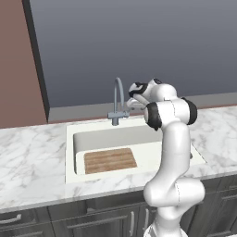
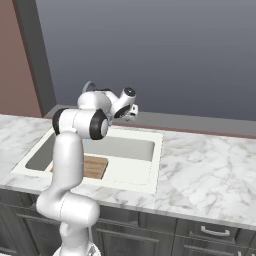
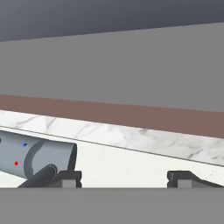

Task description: Turn on the sink faucet with hot water and rinse the cutting board for ten seconds, then turn off the faucet. Push the cutting board to reach the water if necessary.

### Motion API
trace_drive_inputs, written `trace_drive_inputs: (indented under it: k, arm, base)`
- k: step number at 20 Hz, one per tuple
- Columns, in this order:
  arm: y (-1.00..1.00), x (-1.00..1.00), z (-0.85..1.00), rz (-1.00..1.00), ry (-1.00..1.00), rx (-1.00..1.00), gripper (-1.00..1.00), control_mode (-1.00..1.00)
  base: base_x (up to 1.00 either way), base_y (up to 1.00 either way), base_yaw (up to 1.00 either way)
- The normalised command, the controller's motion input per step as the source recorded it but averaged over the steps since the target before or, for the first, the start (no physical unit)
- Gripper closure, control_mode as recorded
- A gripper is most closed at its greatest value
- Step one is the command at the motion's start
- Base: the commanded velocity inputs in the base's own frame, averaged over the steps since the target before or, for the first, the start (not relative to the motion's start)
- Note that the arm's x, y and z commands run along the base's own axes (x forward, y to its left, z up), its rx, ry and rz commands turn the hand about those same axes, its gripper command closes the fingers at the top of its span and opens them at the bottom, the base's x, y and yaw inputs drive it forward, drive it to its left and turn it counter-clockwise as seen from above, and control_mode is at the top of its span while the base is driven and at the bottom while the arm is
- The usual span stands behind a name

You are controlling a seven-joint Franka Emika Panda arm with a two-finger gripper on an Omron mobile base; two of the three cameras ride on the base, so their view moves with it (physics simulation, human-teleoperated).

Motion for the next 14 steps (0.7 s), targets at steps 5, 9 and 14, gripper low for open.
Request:
trace_drive_inputs:
  k: [5,9,14]
  arm:
    - [0.40,0.00,0.00,0.00,0.00,-0.01,-1.00,-1.00]
    - [0.35,0.00,0.00,0.00,0.00,0.00,-1.00,-1.00]
    - [0.25,0.00,0.00,0.00,0.00,0.00,-1.00,-1.00]
  base:
    - [0.00,0.00,0.00]
    - [0.00,0.00,0.00]
    - [0.00,0.00,0.00]
